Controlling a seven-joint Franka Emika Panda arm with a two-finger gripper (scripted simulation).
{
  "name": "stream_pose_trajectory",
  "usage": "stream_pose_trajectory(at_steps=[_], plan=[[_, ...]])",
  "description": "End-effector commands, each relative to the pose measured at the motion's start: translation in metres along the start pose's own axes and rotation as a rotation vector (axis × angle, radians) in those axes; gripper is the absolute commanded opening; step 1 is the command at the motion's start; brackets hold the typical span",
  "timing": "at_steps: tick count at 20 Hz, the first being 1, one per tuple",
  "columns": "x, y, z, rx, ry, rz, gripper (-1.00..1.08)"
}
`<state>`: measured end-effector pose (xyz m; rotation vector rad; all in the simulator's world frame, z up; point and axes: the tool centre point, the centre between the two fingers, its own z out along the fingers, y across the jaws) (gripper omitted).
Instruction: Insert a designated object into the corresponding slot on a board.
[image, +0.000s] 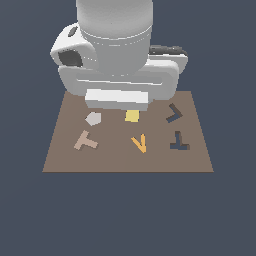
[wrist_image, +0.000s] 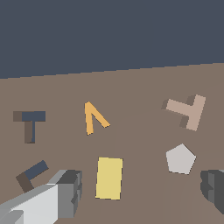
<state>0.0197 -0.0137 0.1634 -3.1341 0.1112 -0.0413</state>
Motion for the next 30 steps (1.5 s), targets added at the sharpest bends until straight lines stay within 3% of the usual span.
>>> stream_pose_trajectory(at_steps=[1, 17, 30], plan=[[0.006, 0.009, 0.011, -0.002, -0.003, 0.028, 1.0], [0.047, 0.091, 0.102, -0.01, -0.022, 0.269, 1.0], [0.051, 0.103, 0.12, -0.011, -0.026, 0.302, 1.0]])
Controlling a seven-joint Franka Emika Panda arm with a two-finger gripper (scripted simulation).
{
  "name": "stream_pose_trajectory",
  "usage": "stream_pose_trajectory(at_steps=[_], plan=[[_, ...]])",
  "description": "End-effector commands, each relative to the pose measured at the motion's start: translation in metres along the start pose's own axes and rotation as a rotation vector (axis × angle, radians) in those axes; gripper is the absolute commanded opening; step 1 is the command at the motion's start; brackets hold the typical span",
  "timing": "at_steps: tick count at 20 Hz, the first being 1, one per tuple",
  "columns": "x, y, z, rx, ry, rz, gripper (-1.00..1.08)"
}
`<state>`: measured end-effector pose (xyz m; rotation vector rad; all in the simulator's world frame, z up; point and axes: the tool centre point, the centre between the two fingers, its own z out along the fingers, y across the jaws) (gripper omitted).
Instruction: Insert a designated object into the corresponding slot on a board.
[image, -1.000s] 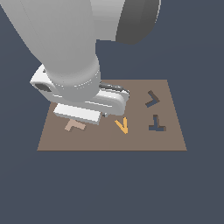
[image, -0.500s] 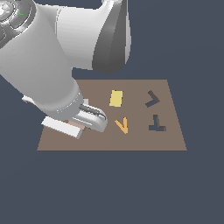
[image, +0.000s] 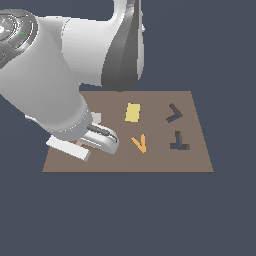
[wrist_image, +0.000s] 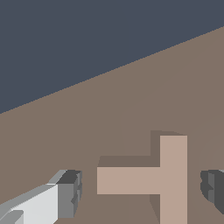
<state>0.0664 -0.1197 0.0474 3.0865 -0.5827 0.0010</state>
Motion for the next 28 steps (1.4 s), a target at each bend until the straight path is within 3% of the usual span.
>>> stream_pose_trajectory(at_steps=[1, 6, 7, 20, 28], plan=[[0.0, 0.0, 0.007, 0.0, -0.001, 0.001, 1.0], [0.0, 0.0, 0.017, 0.001, -0.001, 0.003, 1.0], [0.0, 0.0, 0.017, 0.001, -0.001, 0.003, -1.0], [0.001, -0.001, 0.017, 0.001, 0.0, -0.002, -1.0], [0.009, -0.015, 0.016, 0.001, 0.0, -0.096, -1.0]])
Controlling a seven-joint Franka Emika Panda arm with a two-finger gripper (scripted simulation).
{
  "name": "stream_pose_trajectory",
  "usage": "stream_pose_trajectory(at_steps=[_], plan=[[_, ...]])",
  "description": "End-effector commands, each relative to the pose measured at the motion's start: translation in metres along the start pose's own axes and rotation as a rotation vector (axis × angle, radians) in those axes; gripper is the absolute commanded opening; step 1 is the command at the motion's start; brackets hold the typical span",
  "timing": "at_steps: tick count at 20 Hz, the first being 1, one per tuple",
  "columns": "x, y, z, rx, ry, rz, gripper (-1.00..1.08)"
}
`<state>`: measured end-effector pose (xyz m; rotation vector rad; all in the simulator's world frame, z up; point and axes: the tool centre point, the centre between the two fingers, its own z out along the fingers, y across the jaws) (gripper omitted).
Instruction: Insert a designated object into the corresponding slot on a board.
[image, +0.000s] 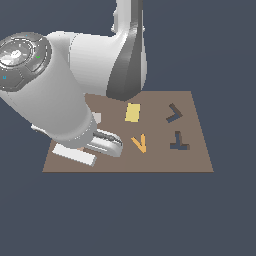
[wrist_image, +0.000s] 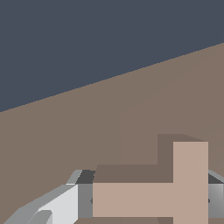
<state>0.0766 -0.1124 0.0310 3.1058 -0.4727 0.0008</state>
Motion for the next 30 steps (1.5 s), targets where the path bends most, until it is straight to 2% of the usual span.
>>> stream_pose_trajectory(at_steps=[1, 8, 16, 30], plan=[[0.004, -0.007, -0.001, 0.0, 0.0, -0.046, -1.0], [0.018, -0.039, -0.002, 0.0, 0.001, -0.245, -1.0], [0.026, -0.092, -0.004, 0.0, 0.001, -0.555, -1.0], [0.003, -0.176, -0.006, 0.0, 0.0, -1.059, -1.0]])
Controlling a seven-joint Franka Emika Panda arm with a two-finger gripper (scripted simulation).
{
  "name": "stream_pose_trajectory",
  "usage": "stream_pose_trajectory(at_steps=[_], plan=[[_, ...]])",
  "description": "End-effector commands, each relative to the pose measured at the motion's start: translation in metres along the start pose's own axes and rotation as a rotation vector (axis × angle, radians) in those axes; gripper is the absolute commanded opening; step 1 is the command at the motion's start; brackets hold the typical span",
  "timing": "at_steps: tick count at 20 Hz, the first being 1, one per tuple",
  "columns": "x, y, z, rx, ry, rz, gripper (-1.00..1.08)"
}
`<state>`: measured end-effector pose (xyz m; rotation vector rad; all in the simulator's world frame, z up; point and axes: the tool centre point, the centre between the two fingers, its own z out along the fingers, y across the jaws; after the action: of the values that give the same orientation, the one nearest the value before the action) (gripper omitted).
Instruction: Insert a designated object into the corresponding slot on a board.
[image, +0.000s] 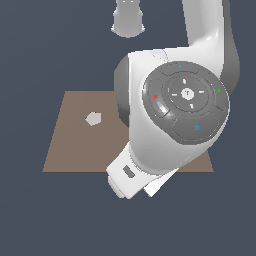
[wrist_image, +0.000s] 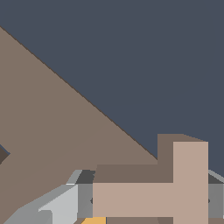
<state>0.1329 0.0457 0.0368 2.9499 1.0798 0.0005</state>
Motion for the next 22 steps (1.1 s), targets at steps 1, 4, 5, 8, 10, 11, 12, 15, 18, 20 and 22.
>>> stream_pose_trajectory(at_steps=[1, 4, 5, 8, 10, 11, 12, 15, 18, 20, 22], plan=[[0.008, -0.014, -0.001, 0.0, 0.0, -0.091, -1.0], [0.015, -0.032, -0.001, 0.0, 0.0, -0.2, -1.0], [0.017, -0.038, -0.002, 0.0, 0.0, -0.237, -1.0], [0.022, -0.058, -0.002, 0.0, 0.0, -0.352, -1.0], [0.023, -0.072, -0.003, 0.0, 0.0, -0.43, -1.0], [0.024, -0.079, -0.003, 0.0, 0.0, -0.469, -1.0], [0.024, -0.085, -0.003, 0.0, 0.0, -0.505, -1.0], [0.023, -0.103, -0.003, 0.0, 0.0, -0.602, -1.0], [0.021, -0.117, -0.004, 0.0, -0.001, -0.681, -1.0], [0.019, -0.124, -0.004, 0.0, -0.001, -0.724, -1.0], [0.017, -0.13, -0.004, 0.0, -0.001, -0.758, -1.0]])
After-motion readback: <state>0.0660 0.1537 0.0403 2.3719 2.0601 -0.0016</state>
